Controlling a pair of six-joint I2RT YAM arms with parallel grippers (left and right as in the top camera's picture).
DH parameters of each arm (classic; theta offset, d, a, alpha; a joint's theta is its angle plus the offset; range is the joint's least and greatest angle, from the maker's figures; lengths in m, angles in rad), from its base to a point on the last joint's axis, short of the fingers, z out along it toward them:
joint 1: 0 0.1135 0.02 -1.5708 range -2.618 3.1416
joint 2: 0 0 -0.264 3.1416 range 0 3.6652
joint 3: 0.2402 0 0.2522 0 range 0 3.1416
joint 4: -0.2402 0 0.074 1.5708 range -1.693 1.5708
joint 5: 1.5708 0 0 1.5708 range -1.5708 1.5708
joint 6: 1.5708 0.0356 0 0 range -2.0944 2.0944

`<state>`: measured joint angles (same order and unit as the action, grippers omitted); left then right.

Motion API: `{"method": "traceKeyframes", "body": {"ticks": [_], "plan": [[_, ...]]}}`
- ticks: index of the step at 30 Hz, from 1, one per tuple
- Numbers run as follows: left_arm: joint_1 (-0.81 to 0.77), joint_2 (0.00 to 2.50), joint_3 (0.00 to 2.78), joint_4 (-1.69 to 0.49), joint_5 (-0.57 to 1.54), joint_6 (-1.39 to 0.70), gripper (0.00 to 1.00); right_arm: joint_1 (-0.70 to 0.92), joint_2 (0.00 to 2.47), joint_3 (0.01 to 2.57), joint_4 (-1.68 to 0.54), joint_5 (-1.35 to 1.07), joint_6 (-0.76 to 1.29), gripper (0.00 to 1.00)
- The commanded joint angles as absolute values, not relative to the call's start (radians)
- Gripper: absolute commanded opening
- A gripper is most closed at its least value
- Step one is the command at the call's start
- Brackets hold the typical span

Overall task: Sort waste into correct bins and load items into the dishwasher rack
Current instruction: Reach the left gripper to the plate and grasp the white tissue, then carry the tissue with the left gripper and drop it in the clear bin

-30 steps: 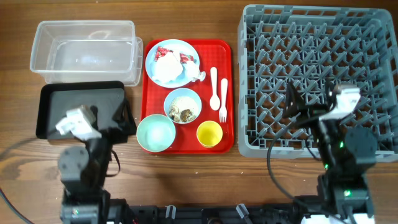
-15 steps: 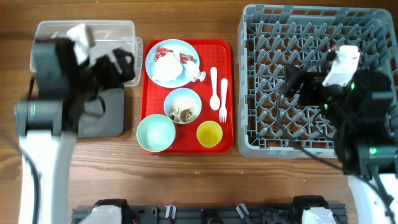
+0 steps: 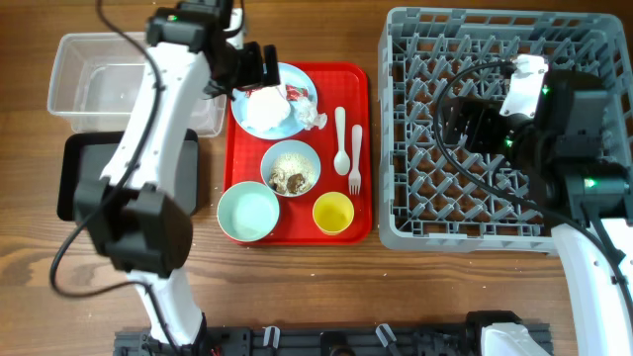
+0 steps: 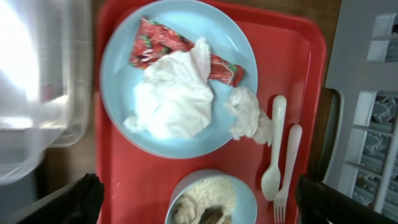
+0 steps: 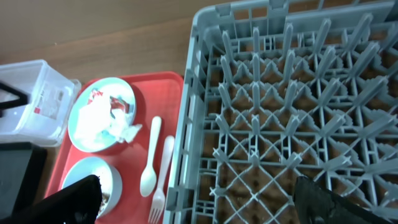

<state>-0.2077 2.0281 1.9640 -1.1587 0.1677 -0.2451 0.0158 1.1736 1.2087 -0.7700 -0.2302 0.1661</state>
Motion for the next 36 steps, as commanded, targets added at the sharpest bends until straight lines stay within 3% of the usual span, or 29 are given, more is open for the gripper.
{"method": "traceKeyframes", "body": {"ticks": [1,7,16,20,27,30,31,36], "plan": [[-0.231,2.116,1.987,-1.106,0.228,-0.247,1.00,0.012,1.192,1.233,-0.784,-0.250,0.163,1.00],[-0.266,2.236,1.987,-1.050,0.143,-0.339,0.90,0.012,1.197,1.233,-0.801,-0.249,0.157,1.00],[-0.303,2.337,1.982,-1.022,0.001,-0.379,0.93,0.012,1.208,1.232,-0.802,-0.250,0.157,1.00],[-0.314,2.365,1.982,-0.999,0.001,-0.378,0.83,0.012,1.214,1.232,-0.802,-0.249,0.157,1.00],[-0.324,2.383,1.982,-0.975,0.002,-0.379,0.41,0.012,1.230,1.232,-0.801,-0.248,0.157,1.00],[-0.326,2.385,1.982,-0.978,0.002,-0.379,0.09,0.012,1.240,1.232,-0.801,-0.245,0.157,1.00],[-0.325,2.385,1.982,-0.981,0.002,-0.379,0.04,0.012,1.242,1.232,-0.802,-0.245,0.157,1.00],[-0.324,2.359,1.994,-1.001,0.048,-0.378,0.04,0.012,1.253,1.232,-0.801,-0.245,0.157,1.00]]}}
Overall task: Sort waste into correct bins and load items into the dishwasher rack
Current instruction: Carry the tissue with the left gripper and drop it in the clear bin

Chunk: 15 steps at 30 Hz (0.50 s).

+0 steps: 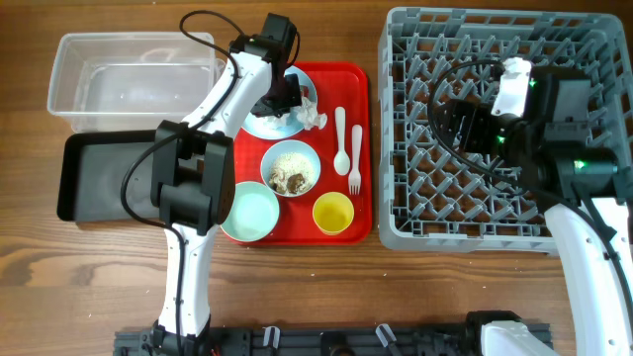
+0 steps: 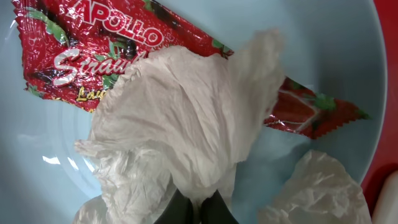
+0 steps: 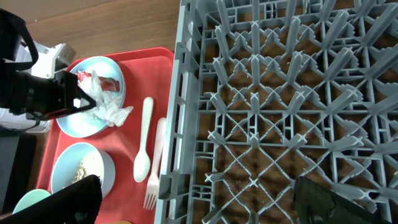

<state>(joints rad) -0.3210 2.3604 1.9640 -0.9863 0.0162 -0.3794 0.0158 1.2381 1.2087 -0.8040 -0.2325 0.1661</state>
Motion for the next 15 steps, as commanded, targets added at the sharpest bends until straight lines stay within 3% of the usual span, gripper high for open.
{"method": "traceKeyframes", "body": {"ticks": [1,9,15], "plan": [[-0.323,2.345,2.005,-1.014,0.063,-0.378,0.04,0.012,1.253,1.232,-0.801,-0.245,0.157,1.00],[-0.279,2.162,2.110,-1.091,0.084,-0.352,0.04,0.012,1.253,1.232,-0.801,-0.246,0.158,1.00],[-0.177,2.052,2.110,-1.097,-0.046,-0.345,0.04,0.012,1.253,1.232,-0.798,-0.246,0.159,1.00]]}}
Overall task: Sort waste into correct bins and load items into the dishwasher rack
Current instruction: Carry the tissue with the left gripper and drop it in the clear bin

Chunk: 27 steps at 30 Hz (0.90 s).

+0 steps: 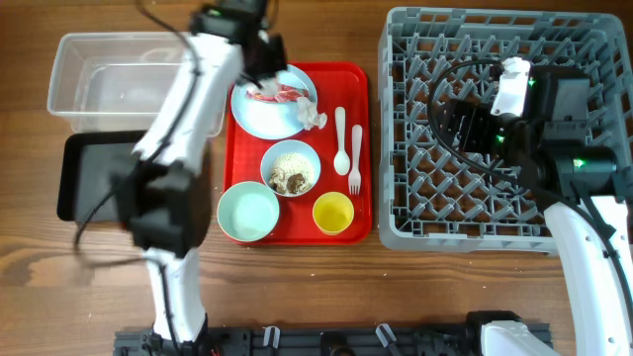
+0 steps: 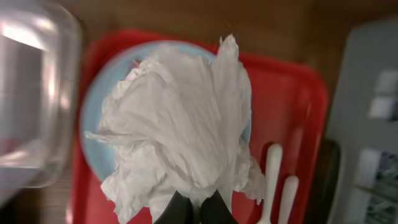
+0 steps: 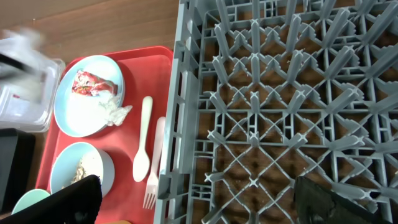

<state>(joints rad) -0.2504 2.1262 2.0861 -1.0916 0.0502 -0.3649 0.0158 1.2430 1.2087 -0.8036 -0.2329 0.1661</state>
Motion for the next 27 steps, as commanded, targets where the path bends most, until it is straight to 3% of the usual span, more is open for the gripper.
{"method": "traceKeyframes", "body": {"ticks": [1,8,10,13,14,21,24,27], "plan": [[-0.157,2.051,2.110,-1.098,-0.063,-0.345,0.04,0.012,1.253,1.232,-0.798,-0.246,0.160,1.00],[-0.017,2.121,2.106,-1.092,-0.096,-0.345,0.04,0.012,1.253,1.232,-0.798,-0.246,0.160,1.00],[0.009,2.156,2.105,-1.086,-0.096,-0.345,0.11,0.012,1.253,1.232,-0.799,-0.246,0.160,1.00],[0.044,2.208,2.105,-1.065,-0.095,-0.348,0.93,0.012,1.253,1.232,-0.800,-0.246,0.159,0.99],[0.047,2.209,2.106,-1.060,-0.095,-0.348,1.00,0.012,1.253,1.232,-0.800,-0.246,0.160,1.00],[0.016,2.158,2.128,-1.071,-0.021,-0.332,1.00,0.012,1.253,1.232,-0.801,-0.246,0.159,1.00],[-0.029,2.129,2.128,-1.086,0.127,-0.291,0.92,0.012,1.253,1.232,-0.801,-0.246,0.160,1.00],[-0.118,2.131,2.120,-1.094,0.152,-0.290,0.91,0.012,1.253,1.232,-0.801,-0.246,0.160,1.00]]}}
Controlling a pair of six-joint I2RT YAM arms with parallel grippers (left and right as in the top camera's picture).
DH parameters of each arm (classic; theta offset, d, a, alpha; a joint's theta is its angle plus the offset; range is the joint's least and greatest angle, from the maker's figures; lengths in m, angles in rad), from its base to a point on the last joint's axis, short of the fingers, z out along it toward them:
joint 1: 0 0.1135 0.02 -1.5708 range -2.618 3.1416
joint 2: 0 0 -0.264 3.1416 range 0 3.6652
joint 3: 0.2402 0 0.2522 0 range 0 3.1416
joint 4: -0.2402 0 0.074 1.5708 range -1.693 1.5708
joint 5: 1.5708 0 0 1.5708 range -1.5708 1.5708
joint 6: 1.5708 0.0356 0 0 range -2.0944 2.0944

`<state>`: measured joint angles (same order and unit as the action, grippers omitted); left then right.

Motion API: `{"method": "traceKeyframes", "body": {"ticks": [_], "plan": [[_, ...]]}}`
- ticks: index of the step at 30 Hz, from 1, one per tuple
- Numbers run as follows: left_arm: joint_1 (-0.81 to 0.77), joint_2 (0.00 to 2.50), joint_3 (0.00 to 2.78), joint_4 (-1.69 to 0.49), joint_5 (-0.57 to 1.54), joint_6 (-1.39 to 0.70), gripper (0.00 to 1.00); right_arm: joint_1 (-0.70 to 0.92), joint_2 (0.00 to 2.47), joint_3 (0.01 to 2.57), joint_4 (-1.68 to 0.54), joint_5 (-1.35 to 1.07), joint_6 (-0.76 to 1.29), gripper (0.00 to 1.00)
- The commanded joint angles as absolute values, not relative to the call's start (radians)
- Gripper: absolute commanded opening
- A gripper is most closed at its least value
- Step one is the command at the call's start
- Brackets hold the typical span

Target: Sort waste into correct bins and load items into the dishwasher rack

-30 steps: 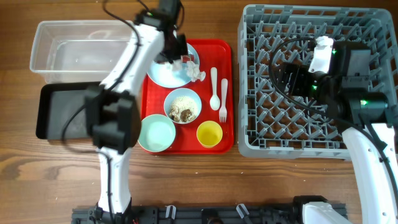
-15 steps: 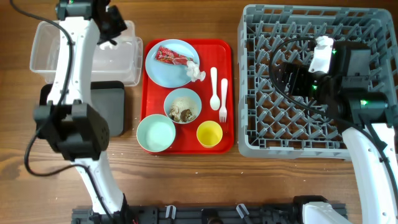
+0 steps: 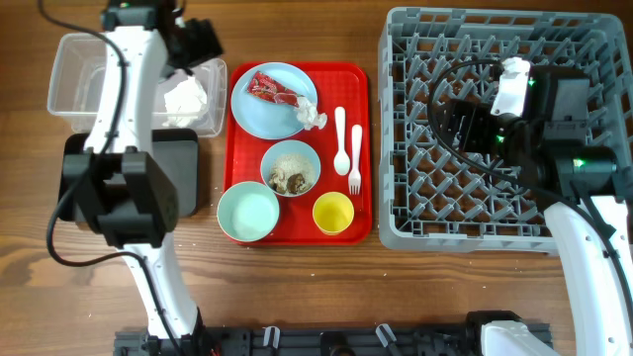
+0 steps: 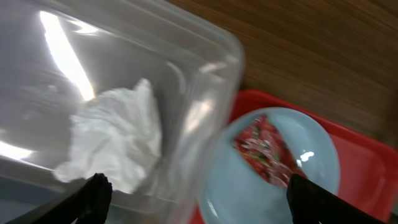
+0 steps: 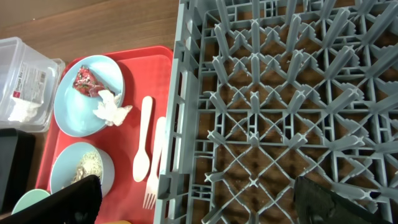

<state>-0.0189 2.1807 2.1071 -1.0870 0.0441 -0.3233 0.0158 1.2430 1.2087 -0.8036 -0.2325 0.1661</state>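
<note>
My left gripper (image 3: 198,43) hangs open over the right end of the clear plastic bin (image 3: 69,59), with nothing between its fingers. A crumpled white napkin (image 3: 184,99) (image 4: 112,140) lies inside that bin. On the red tray, the blue plate (image 3: 262,111) (image 4: 298,180) carries a red snack wrapper (image 3: 271,87) (image 4: 264,146) and a small white tissue wad (image 3: 312,116). Over the grey dishwasher rack (image 3: 495,213) (image 5: 280,93), which holds no dishes, my right gripper (image 3: 465,124) (image 5: 196,202) stands open and holds nothing.
The red tray (image 3: 358,79) also holds a bowl of food scraps (image 3: 291,168), a pale green bowl (image 3: 248,212), a yellow cup (image 3: 333,213), and a white spoon (image 3: 340,138) and fork (image 3: 355,148). A black bin (image 3: 79,178) sits in front of the clear one.
My left gripper was shut on the white napkin above the blue plate. Now it is open over the clear bin and the napkin lies in the bin. The right arm has not moved.
My left gripper first hung open above the plate with napkin, wrapper and tissue. Then it was shut on the napkin on the plate, then held it lifted above the plate. Now the napkin lies in the clear bin. The right gripper stayed open over the rack.
</note>
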Motion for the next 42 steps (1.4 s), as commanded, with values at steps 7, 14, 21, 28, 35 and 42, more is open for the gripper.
{"method": "traceKeyframes", "body": {"ticks": [7,14,21,28,35,42], "plan": [[-0.290,2.160,2.061,-1.084,0.152,-0.319,0.88,0.012,1.253,1.232,-0.802,-0.245,0.158,1.00],[-0.356,2.224,1.985,-1.053,0.073,-0.562,0.80,0.012,1.253,1.232,-0.805,-0.246,0.159,1.00],[-0.377,2.273,1.949,-1.001,0.073,-0.566,0.67,0.012,1.253,1.232,-0.809,-0.246,0.159,1.00],[-0.391,2.323,1.948,-0.966,0.069,-0.566,0.55,0.012,1.253,1.232,-0.811,-0.246,0.159,1.00],[-0.390,2.349,1.948,-0.947,0.069,-0.566,0.33,0.012,1.253,1.232,-0.817,-0.246,0.158,1.00],[-0.390,2.349,1.948,-0.934,0.070,-0.566,0.04,0.012,1.253,1.232,-0.817,-0.246,0.158,1.00]]}}
